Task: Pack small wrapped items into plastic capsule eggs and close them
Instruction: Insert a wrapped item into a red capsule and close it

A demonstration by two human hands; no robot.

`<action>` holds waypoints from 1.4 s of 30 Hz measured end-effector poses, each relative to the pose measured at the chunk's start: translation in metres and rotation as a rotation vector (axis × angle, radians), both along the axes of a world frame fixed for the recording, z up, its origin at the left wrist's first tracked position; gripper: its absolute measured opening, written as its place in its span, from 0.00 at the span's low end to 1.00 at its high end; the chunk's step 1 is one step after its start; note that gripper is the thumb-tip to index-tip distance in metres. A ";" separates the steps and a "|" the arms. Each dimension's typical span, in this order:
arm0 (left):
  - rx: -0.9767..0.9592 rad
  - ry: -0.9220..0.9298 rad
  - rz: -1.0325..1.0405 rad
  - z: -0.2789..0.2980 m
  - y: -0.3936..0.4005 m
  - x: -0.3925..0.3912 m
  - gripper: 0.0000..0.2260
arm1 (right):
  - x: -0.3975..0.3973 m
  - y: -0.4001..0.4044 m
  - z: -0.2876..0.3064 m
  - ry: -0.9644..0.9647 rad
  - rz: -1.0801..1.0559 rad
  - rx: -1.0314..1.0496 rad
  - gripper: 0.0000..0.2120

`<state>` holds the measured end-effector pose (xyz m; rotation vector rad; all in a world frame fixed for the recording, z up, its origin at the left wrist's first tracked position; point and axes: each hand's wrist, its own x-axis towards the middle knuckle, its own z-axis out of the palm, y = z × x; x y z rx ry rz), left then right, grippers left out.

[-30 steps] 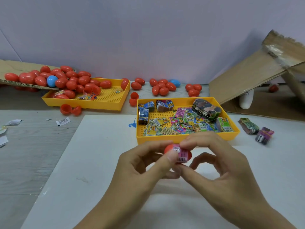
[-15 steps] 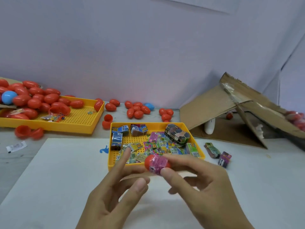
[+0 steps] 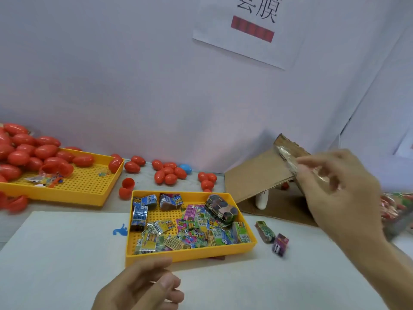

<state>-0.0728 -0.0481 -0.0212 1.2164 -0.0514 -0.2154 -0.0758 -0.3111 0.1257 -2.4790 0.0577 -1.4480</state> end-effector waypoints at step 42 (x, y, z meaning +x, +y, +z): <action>1.896 -0.411 0.360 0.036 0.136 0.257 0.19 | 0.007 0.145 -0.147 0.768 0.825 1.006 0.03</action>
